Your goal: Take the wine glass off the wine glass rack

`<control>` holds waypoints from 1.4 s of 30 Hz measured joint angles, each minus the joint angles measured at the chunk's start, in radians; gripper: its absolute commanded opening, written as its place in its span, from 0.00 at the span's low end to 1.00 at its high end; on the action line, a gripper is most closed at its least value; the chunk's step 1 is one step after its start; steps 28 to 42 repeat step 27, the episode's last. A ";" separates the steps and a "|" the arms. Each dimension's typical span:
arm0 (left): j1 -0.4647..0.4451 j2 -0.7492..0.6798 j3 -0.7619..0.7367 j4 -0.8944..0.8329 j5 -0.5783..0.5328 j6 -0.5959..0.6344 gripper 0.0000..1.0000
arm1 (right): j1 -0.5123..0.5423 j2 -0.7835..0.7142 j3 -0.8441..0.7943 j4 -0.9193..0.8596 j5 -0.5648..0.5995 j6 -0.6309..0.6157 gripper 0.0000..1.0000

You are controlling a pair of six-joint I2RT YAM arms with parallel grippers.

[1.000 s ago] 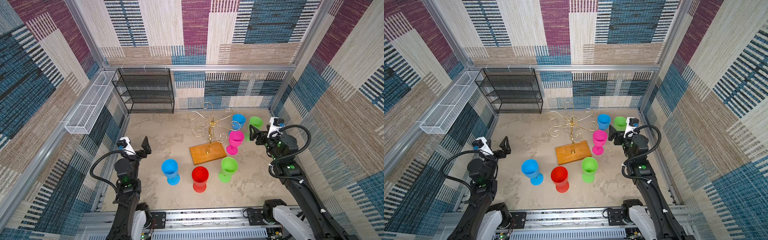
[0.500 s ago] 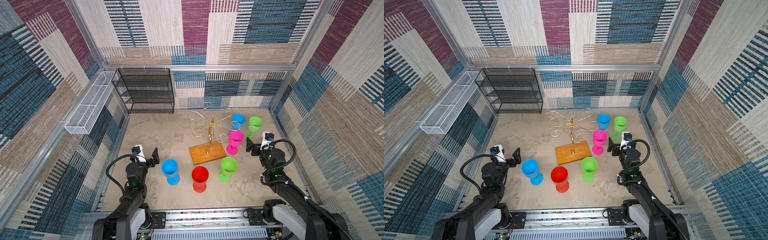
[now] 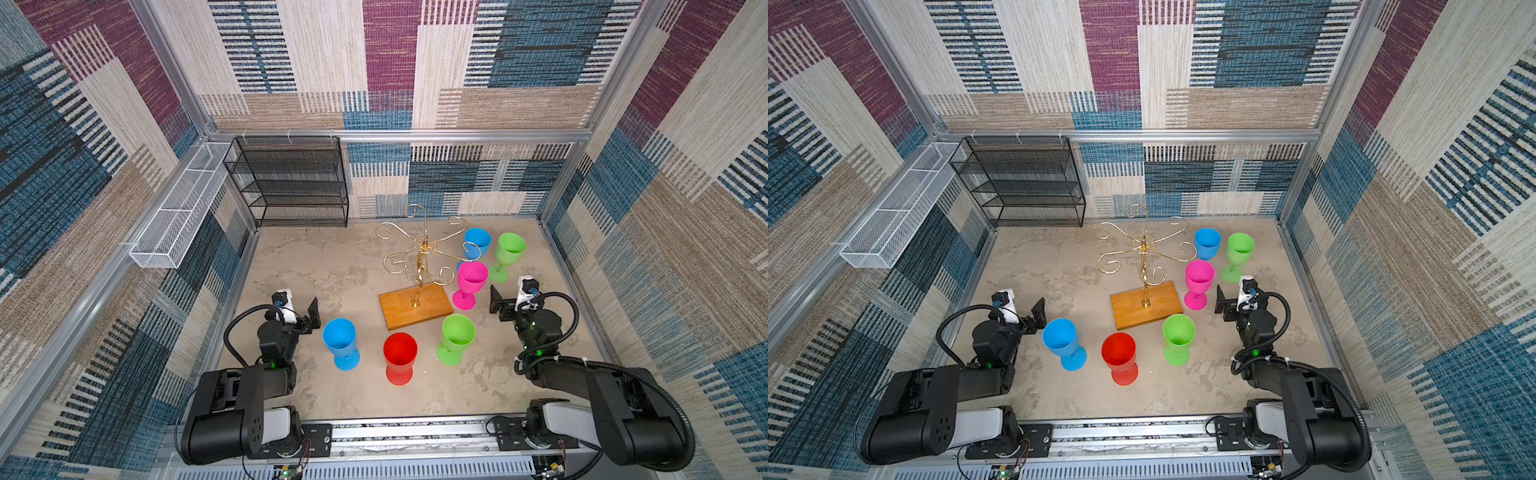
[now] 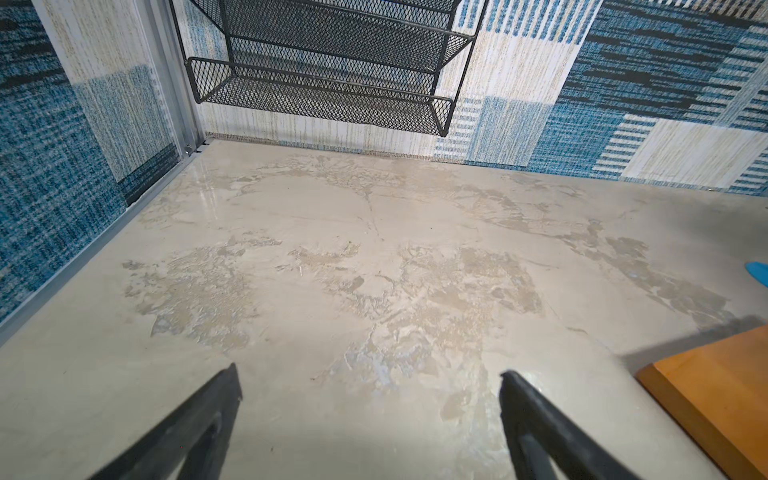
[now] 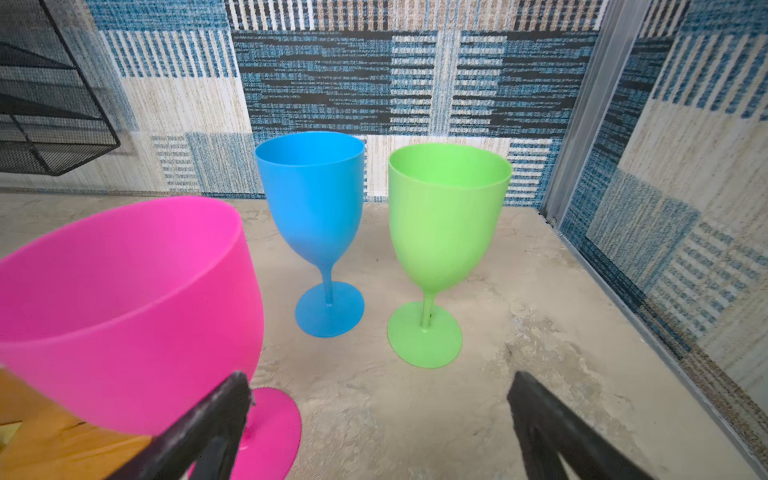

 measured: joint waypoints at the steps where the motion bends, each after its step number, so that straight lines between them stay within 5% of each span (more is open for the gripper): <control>1: 0.000 0.029 0.004 0.019 0.002 0.003 0.99 | 0.000 0.012 -0.002 0.018 -0.006 0.000 0.99; 7: 0.000 0.214 0.035 0.133 0.005 0.019 0.99 | -0.003 0.047 -0.008 0.130 -0.019 -0.018 0.99; 42: 0.000 0.215 0.042 0.184 -0.043 0.017 0.99 | -0.005 0.114 -0.032 0.258 -0.037 -0.025 0.99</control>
